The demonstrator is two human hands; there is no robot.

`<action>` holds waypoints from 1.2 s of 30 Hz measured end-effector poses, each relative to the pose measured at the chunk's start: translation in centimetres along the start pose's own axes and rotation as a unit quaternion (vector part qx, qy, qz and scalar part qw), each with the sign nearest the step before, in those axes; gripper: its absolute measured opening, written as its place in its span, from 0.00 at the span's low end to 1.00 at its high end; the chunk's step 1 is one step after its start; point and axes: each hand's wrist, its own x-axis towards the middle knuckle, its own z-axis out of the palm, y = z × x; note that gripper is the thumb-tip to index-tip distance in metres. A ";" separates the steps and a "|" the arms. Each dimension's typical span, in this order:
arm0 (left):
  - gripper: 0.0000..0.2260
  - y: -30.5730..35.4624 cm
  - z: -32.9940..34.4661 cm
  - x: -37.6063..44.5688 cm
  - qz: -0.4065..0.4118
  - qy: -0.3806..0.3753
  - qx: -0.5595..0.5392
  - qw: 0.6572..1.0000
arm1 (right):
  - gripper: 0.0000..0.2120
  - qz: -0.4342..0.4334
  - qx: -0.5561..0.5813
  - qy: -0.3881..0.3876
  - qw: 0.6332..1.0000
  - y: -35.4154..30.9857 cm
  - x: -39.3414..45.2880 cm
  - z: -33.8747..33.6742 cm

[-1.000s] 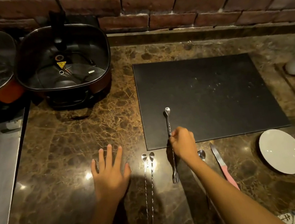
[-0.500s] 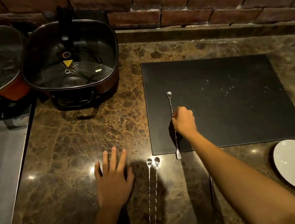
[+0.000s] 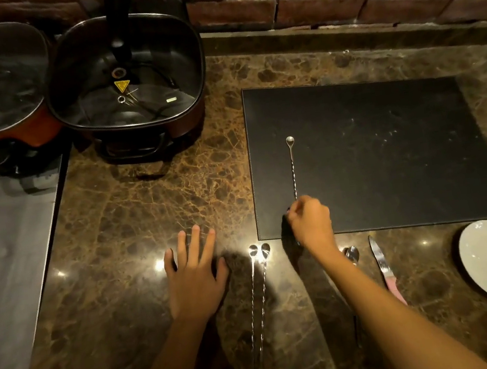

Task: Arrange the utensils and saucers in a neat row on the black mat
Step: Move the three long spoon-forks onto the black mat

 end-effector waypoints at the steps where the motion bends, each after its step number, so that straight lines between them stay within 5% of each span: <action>1: 0.28 -0.1 0.1 0.0 0.003 0.006 -0.003 1.000 | 0.05 0.004 0.013 -0.023 1.000 0.5 -1.9 0.8; 5: 0.27 -0.4 0.7 -0.2 0.026 0.046 -0.004 0.999 | 0.08 0.041 0.013 -0.108 0.993 2.2 -8.5 3.9; 14: 0.25 -0.2 1.1 -0.2 0.017 0.056 0.007 0.998 | 0.04 0.027 -0.031 -0.128 0.991 2.9 -14.1 5.8; 36: 0.25 -0.6 1.7 -0.2 0.020 0.088 -0.012 0.996 | 0.07 0.042 -0.037 -0.134 0.989 3.4 -12.2 3.4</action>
